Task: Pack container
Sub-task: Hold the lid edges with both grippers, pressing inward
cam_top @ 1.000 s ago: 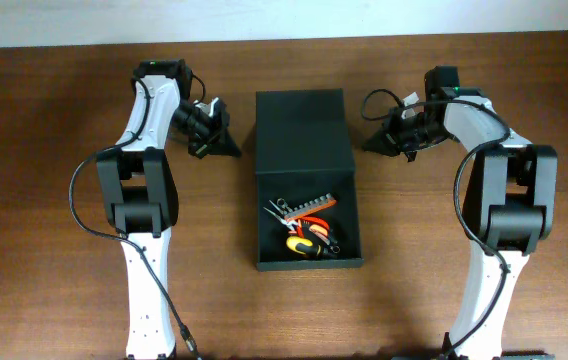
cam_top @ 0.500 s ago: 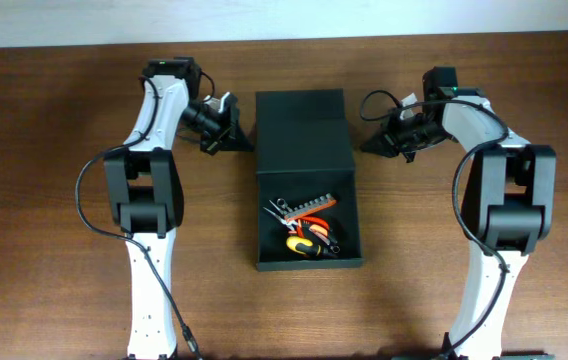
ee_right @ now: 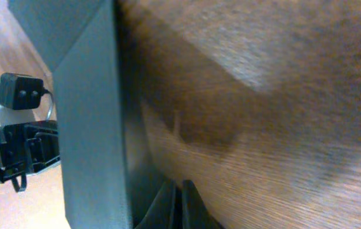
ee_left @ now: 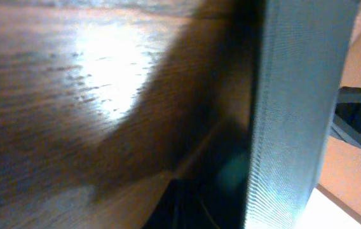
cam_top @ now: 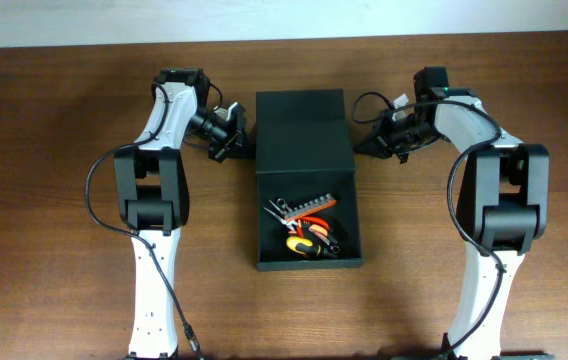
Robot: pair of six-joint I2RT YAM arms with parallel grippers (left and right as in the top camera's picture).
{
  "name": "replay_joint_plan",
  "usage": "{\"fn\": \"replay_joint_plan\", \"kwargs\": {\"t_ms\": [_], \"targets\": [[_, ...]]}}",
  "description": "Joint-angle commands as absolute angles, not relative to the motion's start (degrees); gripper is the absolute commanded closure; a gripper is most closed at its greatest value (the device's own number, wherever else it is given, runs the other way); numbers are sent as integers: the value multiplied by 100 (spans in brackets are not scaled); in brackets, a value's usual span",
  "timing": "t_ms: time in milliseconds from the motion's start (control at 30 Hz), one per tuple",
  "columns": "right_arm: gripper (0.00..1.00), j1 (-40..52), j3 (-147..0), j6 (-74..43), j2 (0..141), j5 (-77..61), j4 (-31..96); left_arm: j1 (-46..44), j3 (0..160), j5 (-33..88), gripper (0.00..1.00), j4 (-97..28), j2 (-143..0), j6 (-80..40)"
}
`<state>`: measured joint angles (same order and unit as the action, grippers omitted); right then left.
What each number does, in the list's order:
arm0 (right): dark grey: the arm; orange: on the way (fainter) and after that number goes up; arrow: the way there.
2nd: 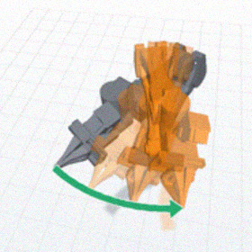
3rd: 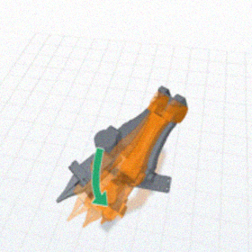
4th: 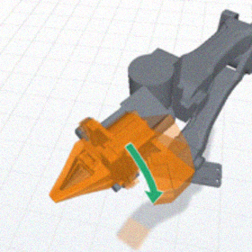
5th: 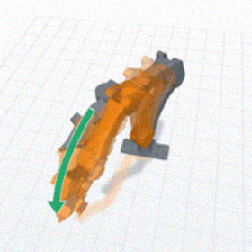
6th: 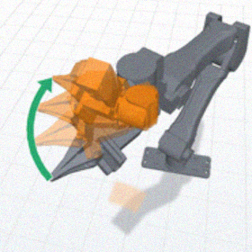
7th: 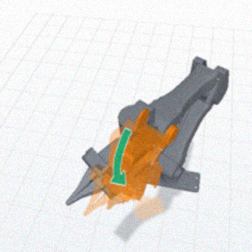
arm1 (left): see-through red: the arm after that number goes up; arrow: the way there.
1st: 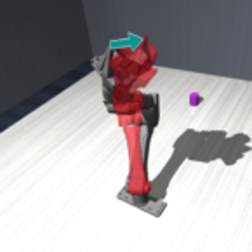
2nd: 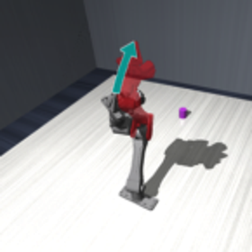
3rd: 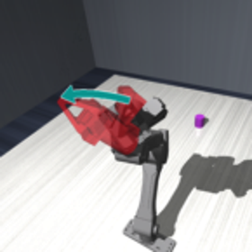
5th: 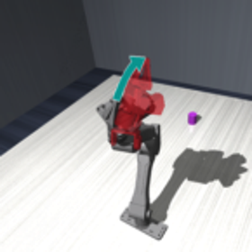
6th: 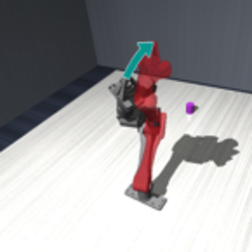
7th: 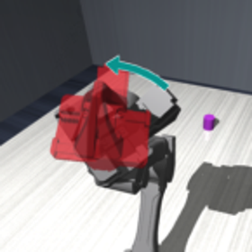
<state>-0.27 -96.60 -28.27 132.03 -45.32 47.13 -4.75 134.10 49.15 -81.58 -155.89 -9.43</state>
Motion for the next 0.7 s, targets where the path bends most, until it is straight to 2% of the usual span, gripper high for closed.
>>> {"fn": "replay_joint_plan", "kwargs": {"t_ms": [0, 667], "targets": [[96, 1, -9751, -2749, 13157, -4877, 4574, -508, 13384, 5170, 98, -8132, -15677, -786], [96, 1, -9751, -2773, 13166, -4755, 4394, -591, 13384, 5172, 98, -8051, -15677, -786]]}}
